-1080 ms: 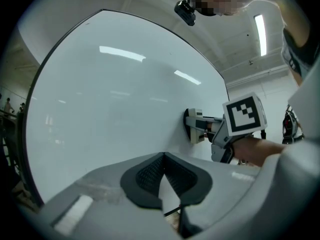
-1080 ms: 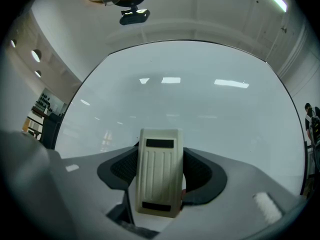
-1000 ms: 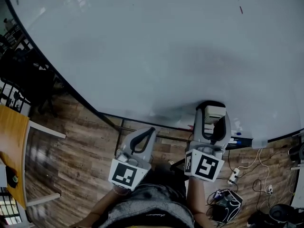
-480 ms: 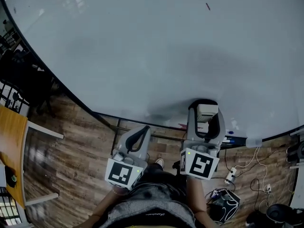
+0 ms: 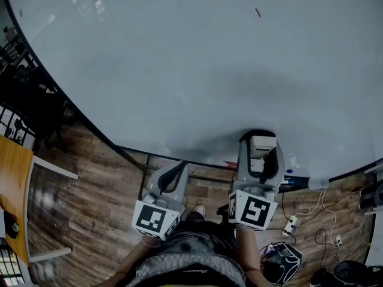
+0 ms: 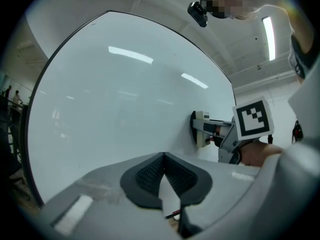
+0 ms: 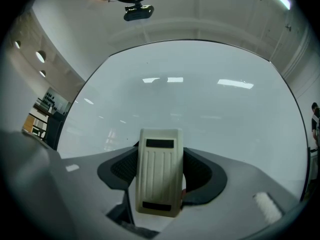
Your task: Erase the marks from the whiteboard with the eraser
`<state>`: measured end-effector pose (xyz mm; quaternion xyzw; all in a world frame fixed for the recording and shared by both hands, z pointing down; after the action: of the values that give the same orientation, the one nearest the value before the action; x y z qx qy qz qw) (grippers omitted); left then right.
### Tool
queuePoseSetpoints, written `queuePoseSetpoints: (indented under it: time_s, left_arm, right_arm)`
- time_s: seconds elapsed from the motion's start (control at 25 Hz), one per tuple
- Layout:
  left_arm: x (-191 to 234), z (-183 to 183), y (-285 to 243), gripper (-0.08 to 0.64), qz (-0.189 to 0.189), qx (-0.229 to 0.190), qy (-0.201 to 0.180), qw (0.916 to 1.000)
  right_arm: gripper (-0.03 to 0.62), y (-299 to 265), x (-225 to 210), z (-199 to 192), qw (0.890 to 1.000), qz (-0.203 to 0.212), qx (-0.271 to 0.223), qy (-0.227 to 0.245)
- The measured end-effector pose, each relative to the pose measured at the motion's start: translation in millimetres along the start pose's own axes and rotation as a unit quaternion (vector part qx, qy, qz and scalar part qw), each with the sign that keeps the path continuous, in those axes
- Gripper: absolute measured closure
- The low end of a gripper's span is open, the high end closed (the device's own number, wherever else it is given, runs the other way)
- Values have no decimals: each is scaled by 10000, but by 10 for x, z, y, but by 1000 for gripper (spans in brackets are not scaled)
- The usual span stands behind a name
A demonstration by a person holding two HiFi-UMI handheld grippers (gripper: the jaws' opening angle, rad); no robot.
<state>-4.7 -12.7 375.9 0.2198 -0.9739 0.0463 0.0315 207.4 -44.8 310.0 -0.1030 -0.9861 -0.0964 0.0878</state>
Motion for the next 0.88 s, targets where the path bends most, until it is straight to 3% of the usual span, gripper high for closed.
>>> queuePoseSetpoints:
  time_s: [0.88]
  left_arm:
    - [1902, -13, 442, 561, -598, 128, -94, 9981]
  right_arm:
    - [328, -621, 1783, 123, 9975, -692, 25, -112]
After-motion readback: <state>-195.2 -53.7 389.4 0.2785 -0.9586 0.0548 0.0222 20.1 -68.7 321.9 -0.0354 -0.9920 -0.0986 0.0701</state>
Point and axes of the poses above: the fingertips, and each gripper's own axes: y backward along the fingers, x to its left, z out of its top, the point moved 8 cm from there along y, backward along the fingers, and after that the axes turned 7 degrees about z, right-handed, at the moved point
